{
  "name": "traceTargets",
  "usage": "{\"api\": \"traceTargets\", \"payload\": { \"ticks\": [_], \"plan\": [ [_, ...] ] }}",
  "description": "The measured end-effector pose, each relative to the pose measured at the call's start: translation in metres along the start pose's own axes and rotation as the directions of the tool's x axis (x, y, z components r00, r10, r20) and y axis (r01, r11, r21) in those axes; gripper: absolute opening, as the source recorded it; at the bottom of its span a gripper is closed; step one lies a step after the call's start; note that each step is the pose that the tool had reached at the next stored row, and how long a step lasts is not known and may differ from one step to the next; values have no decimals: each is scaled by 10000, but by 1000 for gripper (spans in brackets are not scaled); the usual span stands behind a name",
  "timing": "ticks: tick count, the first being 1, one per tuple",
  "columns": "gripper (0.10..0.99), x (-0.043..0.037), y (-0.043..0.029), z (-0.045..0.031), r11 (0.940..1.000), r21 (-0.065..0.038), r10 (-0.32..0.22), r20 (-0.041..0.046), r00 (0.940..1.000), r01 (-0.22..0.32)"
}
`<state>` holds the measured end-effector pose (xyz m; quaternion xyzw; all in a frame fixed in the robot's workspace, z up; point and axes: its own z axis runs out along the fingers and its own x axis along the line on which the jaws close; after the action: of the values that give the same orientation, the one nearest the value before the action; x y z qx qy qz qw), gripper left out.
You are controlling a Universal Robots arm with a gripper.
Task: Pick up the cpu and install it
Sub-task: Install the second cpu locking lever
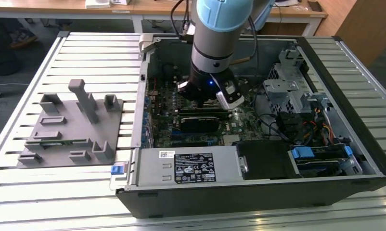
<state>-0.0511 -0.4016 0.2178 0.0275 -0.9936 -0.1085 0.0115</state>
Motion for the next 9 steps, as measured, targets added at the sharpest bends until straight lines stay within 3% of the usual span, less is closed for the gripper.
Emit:
{"api": "traceTargets", "payload": {
  "ticks": [4, 9],
  "plan": [
    [106, 12, -24, 29, 9998, -189, -4, 10, 10000, 5],
    [106, 18, -41, 89, 9994, -334, -8, 18, 10000, 9]
  ]
}}
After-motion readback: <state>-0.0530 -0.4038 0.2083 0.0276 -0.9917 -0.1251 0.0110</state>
